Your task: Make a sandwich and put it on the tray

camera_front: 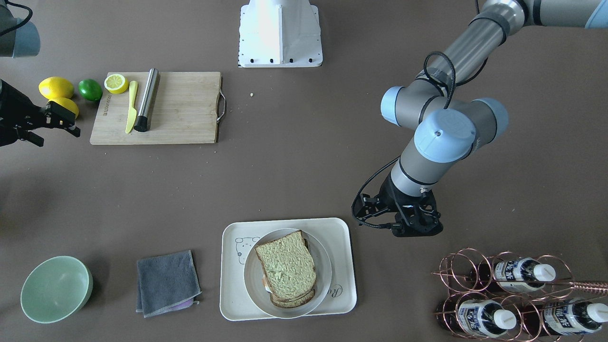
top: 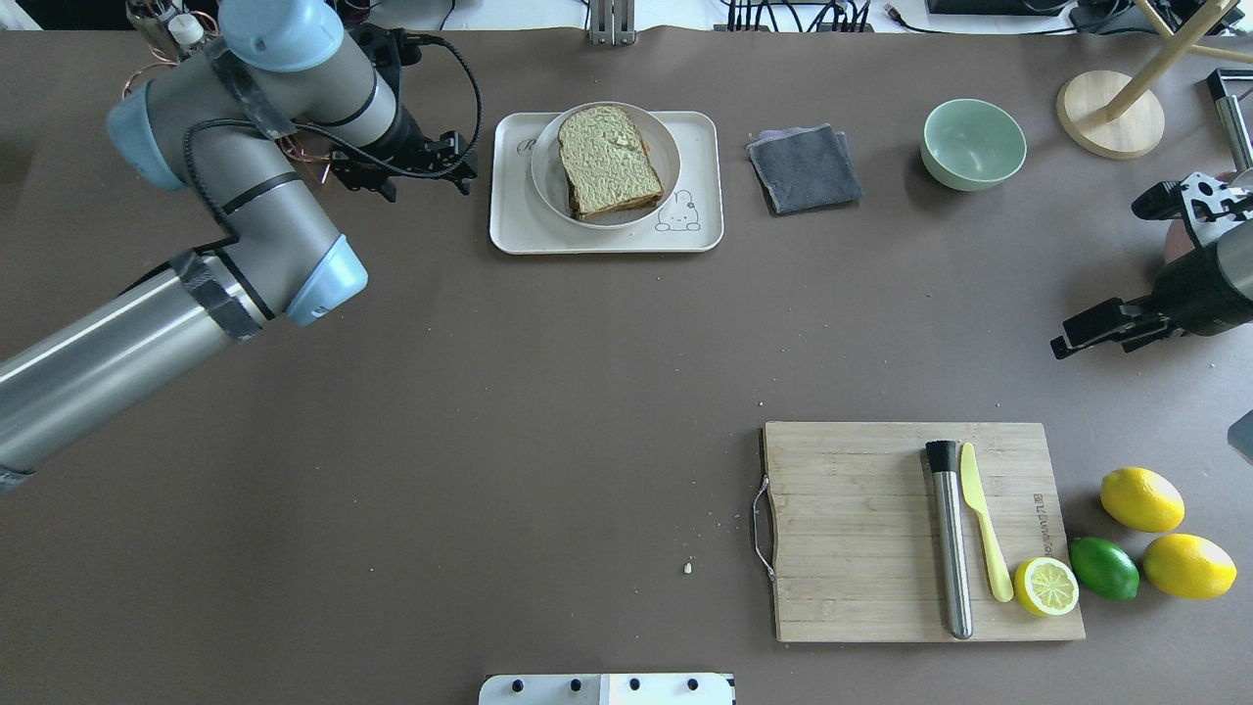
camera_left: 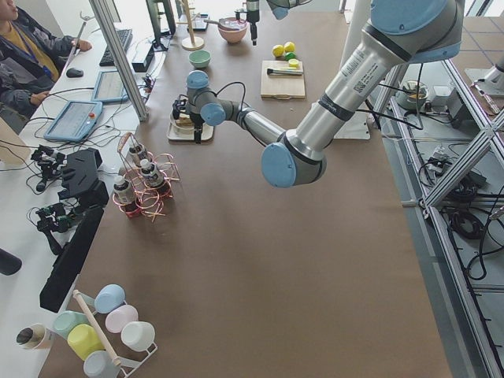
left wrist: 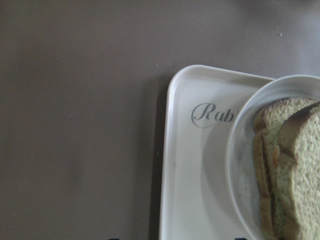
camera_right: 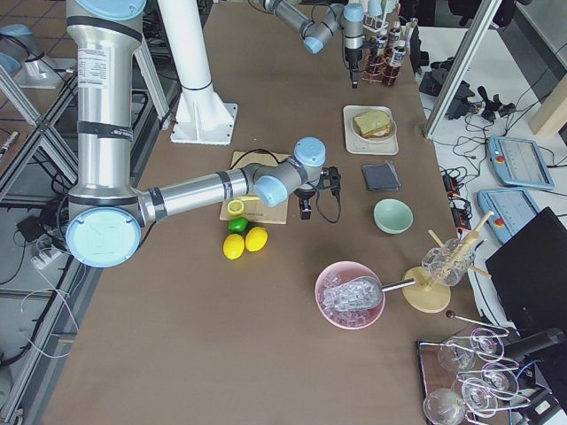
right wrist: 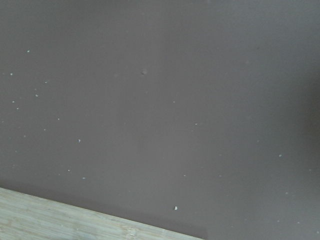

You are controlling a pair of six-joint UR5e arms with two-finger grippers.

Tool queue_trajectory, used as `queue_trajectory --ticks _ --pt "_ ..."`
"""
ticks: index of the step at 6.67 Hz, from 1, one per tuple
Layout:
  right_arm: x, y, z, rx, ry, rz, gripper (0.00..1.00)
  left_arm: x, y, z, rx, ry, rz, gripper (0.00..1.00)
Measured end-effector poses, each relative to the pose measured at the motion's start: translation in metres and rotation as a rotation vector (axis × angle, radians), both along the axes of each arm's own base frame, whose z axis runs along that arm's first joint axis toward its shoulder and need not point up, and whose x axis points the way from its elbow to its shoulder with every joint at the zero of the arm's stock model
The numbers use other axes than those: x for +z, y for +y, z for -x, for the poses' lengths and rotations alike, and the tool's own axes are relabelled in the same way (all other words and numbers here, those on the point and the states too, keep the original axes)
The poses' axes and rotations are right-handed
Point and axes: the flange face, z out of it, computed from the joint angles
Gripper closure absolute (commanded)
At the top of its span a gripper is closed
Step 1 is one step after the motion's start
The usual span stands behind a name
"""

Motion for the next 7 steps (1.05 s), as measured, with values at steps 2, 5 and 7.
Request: queue_trajectory --ticks 2,5,7 --pt "0.043 0.001 -0.067 -0.045 0.08 -0.045 0.0 0.059 0.049 0.129 0.107 -0.125 -0.106 0.03" --pt "0.127 0.001 -0.161 -0.096 0.143 -0.089 0.0 0.189 0.112 0.329 0.256 -0.152 -0.192 0.03" --pt "0.166 0.009 -0.203 -0.08 0.154 -0.081 0.0 0.254 0.156 0.4 0.277 -0.142 -0.172 0.03"
